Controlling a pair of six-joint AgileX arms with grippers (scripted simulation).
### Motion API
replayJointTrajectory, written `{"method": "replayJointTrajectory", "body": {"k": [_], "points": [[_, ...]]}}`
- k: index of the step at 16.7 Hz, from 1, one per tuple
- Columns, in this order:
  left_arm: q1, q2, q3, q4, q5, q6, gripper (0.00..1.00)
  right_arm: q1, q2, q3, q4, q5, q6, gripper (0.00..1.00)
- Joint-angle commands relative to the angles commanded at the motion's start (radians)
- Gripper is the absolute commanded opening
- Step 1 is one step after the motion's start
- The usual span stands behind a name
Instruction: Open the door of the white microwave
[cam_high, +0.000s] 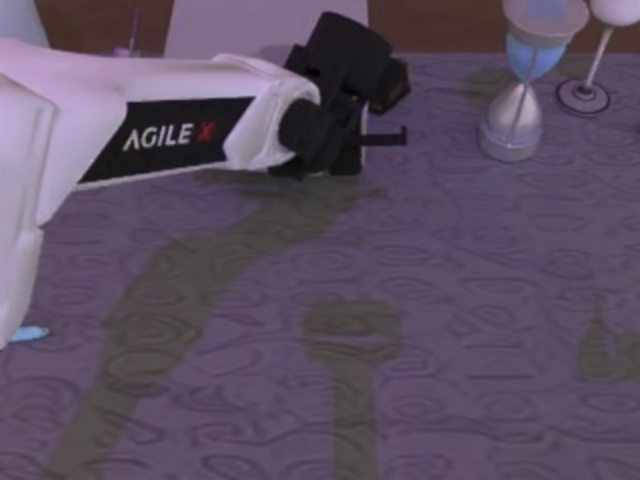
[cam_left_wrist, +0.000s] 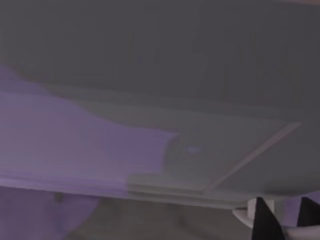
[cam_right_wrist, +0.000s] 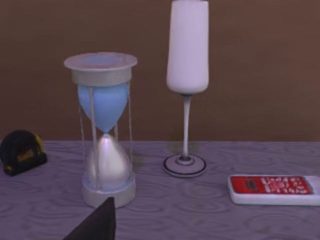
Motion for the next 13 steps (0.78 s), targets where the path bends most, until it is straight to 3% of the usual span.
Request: {"method": "replayJointTrajectory", "body": {"k": [13], "points": [[0.004,-0.014,-0.029,0.014,0.01,0.022,0.0,0.0,0.0,0.0,0.0,0.0,0.0,1.0]]}}
